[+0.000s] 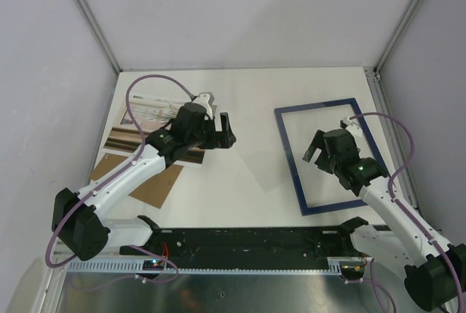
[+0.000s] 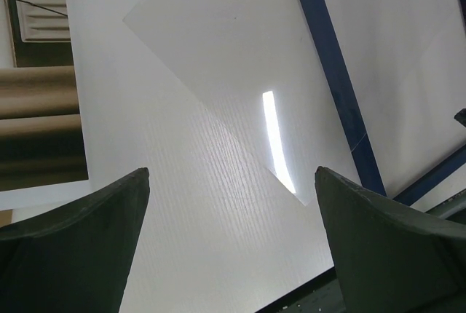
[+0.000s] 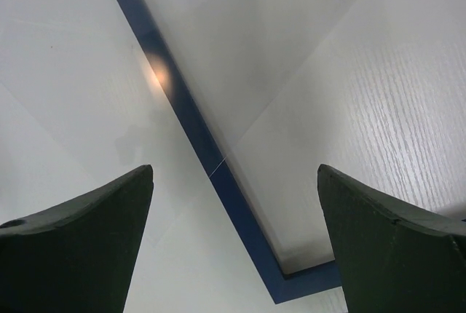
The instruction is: Put the photo into the frame
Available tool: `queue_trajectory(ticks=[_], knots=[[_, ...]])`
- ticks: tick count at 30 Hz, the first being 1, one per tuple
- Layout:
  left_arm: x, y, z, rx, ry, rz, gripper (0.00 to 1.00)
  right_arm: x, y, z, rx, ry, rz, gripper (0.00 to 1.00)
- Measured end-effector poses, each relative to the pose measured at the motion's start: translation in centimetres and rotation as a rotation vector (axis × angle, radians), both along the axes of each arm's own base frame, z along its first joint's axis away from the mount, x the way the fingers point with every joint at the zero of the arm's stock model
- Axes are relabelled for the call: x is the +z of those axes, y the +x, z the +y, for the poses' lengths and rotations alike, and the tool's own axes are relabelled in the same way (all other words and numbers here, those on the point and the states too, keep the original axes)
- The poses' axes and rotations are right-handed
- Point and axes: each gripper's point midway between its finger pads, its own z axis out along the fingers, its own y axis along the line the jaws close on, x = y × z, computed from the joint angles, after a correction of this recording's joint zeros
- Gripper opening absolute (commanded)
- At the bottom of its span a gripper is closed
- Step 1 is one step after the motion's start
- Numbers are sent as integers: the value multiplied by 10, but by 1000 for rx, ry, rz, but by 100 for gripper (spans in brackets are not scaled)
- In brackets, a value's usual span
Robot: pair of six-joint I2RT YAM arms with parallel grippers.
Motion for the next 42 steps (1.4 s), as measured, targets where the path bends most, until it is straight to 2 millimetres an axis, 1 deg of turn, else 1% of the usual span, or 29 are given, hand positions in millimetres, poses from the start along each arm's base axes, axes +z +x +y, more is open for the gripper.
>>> queue_trajectory(ticks=[5,7,13,21,27,37,42], knots=[[3,1,2,-5,-22,6,100,-2,1,-6,-36,43,-28,99],[3,0,2,-10,-28,10,100,-6,2,-9,-55,73,-36,99],[4,-2,-1,-36,-41,19,100,-28,2,-12,-98,177,-46,99],[-2,-3,-4,-62,-44,41,100,-47,5,-5,-132,319,-112,99],[-6,-3,-5,-75,-42,53,100,-70,8,2,-153,412,-156,99],[-13,-2,-6,-91,-39,75,100,-85,26,9,-183,502,-203,99],[-18,-2,-7,-96,-38,91,100,-84,35,16,-176,532,-247,99]])
